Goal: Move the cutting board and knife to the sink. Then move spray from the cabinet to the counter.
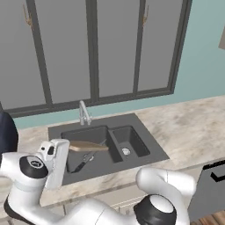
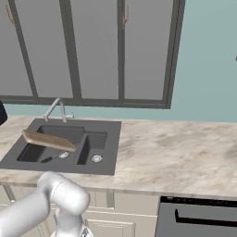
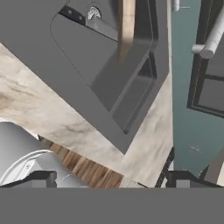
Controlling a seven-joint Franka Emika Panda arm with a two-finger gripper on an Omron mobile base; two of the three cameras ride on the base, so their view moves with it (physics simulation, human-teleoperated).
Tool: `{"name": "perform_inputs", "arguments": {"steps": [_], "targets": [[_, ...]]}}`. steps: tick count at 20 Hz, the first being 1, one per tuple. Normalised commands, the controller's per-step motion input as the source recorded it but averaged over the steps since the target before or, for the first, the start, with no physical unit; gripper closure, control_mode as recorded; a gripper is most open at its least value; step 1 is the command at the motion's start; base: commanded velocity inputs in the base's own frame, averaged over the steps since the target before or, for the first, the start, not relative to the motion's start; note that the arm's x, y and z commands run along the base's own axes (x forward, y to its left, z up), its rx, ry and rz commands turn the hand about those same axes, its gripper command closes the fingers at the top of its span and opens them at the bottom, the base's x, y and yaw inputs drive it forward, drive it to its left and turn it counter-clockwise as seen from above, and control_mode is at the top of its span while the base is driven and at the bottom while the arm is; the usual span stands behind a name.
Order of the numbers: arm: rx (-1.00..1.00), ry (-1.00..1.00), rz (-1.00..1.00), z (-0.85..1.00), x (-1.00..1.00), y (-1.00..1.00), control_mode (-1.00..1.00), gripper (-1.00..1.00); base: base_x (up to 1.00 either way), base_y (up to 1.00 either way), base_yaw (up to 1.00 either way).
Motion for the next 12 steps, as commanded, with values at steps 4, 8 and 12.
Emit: {"name": "perform_inputs", "arguments": {"steps": [4, 8, 12], "targets": [[0.00, -0.04, 0.00, -0.01, -0.22, 0.00, 1.00, -1.00, -0.75, 0.14, 0.02], [0.00, 0.00, 0.00, 0.00, 0.00, 0.00, 1.00, -1.00, -1.00, 0.62, 0.06], [0.00, 0.00, 0.00, 0.00, 0.00, 0.00, 1.00, -1.00, -1.00, 0.95, 0.13]]}}
